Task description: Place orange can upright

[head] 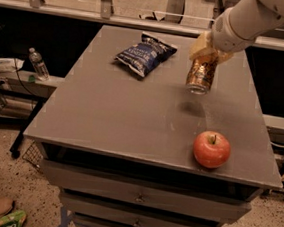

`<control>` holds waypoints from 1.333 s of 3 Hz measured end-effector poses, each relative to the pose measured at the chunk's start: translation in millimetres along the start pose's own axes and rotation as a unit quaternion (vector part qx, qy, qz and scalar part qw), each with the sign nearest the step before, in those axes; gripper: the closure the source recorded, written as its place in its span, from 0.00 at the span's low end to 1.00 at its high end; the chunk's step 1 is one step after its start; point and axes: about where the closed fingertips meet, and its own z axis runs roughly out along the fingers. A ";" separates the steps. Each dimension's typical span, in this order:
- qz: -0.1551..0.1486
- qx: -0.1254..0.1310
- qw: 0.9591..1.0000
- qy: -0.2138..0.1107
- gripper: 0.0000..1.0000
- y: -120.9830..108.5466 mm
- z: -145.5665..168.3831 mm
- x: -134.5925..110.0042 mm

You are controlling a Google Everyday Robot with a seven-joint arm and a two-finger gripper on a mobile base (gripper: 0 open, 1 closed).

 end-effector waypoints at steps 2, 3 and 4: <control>-0.113 -0.001 0.988 -0.108 1.00 0.8 -2.6 21.2; -0.120 -0.003 0.982 -0.149 1.00 3.0 -6.7 7.0; -0.120 -0.003 0.982 -0.149 1.00 3.1 -6.7 7.0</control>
Offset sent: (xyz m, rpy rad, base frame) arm 0.0167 0.0070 0.0664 0.0088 -0.8331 0.1114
